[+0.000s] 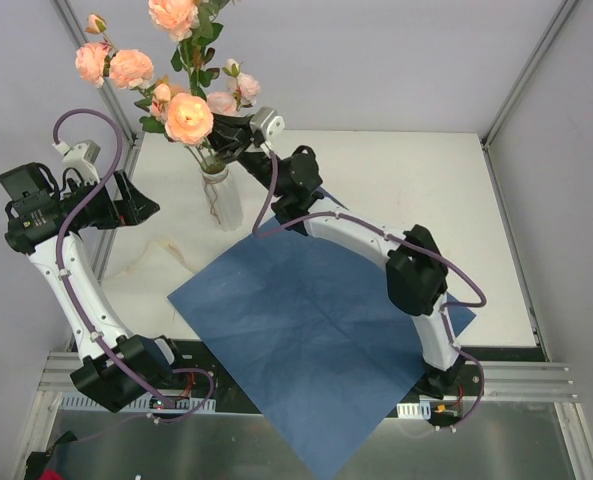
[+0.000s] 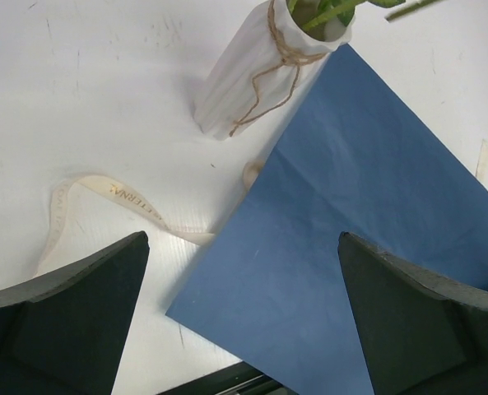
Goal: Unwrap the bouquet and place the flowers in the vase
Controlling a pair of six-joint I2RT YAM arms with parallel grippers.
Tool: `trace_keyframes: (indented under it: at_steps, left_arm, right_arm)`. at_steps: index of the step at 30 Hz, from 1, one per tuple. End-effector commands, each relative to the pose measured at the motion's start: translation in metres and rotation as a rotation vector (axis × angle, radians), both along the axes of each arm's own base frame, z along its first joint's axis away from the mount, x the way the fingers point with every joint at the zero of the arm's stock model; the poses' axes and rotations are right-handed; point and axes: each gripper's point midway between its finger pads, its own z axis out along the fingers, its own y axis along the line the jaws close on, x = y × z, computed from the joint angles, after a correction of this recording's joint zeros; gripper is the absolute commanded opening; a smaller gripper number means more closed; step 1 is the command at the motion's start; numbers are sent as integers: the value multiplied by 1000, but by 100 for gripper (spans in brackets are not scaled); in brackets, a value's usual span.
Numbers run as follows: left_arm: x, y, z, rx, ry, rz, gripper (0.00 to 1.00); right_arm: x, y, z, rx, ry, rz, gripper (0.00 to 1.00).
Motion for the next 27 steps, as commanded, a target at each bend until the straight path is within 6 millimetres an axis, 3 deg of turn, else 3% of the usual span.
trace_keyframes:
  at_steps: [1, 2, 12, 20, 22, 23, 24, 27]
  left_arm:
    - [-4, -2, 12, 55, -48, -37, 99]
    - [-4, 0, 10, 62, -41, -39, 99]
    - [-7, 1, 1, 84, -18, -67, 99]
    - [-7, -1, 1, 81, -21, -77, 99]
    - [-8, -1, 1, 80, -20, -79, 99]
    - [-8, -2, 1, 80, -21, -80, 99]
    - [-8, -2, 0, 80, -21, -82, 99]
    - [-9, -4, 0, 65, -20, -87, 99]
  right_arm:
    - [13, -7, 25, 103, -21, -8, 0]
    - [19, -1, 15, 90, -6, -10, 0]
    - [55, 6, -19, 56, 38, -48, 0]
    - [57, 7, -45, 2, 101, -38, 0]
    - [56, 10, -69, -55, 157, -32, 11]
    - [53, 8, -69, -80, 189, -39, 43]
    - [51, 11, -85, -119, 226, -43, 50]
    - [46, 6, -94, -179, 282, -55, 64]
